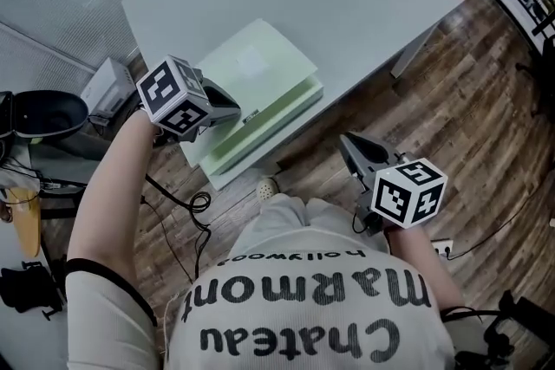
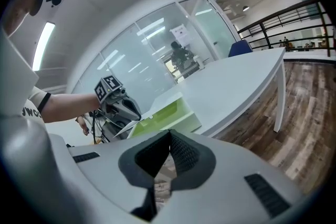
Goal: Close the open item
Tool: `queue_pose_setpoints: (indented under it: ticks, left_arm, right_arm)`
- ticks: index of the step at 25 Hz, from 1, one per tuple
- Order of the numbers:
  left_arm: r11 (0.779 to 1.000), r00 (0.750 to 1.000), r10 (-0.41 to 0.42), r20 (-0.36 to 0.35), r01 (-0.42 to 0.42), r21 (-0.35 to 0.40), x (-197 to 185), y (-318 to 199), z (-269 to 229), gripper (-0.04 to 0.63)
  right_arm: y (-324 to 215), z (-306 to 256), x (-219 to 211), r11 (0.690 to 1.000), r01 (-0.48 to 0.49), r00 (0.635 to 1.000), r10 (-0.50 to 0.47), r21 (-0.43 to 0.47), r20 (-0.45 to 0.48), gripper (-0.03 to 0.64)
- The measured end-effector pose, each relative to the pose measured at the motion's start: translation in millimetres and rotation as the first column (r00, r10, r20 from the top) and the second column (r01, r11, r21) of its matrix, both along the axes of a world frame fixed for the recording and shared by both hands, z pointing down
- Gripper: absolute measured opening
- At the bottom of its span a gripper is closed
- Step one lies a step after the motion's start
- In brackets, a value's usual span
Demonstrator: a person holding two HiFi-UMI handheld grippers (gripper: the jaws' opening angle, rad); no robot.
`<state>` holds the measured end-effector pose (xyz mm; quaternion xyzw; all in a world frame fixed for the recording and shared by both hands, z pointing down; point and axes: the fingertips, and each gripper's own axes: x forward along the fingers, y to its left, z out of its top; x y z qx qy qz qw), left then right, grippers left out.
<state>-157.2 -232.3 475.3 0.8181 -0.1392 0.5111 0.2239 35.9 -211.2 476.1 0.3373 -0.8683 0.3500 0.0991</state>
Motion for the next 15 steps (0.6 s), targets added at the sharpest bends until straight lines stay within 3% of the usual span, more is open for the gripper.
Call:
queue_pose_setpoints:
  ticks: [15]
  left_arm:
    - [1.0,1.0,0.004,0.025,-0.004,0.013,19,11,24,-0.006]
  right_arm:
    - [3,7,-12,0.999,0.035,0.999,-0.035,-0.004,0.022,0.002]
